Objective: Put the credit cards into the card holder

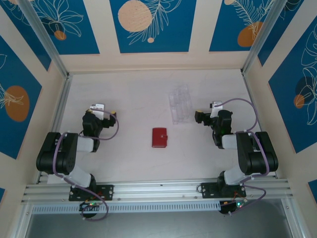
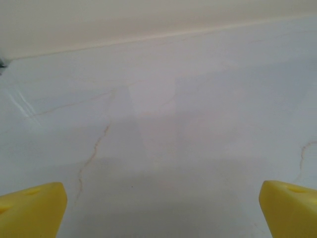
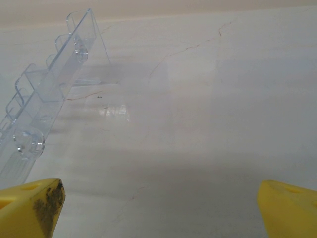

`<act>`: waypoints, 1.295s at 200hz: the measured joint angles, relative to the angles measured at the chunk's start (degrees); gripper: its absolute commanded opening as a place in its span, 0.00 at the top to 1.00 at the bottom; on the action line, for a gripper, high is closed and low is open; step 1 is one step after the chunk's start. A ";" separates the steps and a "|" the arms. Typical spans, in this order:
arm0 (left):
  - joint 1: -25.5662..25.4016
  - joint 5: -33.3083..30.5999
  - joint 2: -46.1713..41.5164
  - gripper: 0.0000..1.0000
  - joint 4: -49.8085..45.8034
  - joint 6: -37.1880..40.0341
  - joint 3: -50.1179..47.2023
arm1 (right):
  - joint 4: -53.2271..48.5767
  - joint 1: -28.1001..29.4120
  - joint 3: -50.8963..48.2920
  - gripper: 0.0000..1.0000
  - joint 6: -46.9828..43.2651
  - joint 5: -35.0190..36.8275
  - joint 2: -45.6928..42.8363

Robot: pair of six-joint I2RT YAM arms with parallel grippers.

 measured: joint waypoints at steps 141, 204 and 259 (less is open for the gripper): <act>0.00 1.49 0.00 0.00 -1.86 0.00 0.00 | 0.00 0.04 0.00 0.01 0.00 0.02 0.00; 0.00 1.49 0.00 0.00 -1.86 0.00 0.00 | 0.39 0.48 0.00 0.01 -0.07 0.46 0.00; 0.00 1.49 0.00 0.00 -1.86 0.00 0.00 | 0.48 0.74 0.00 0.01 -0.44 0.66 0.00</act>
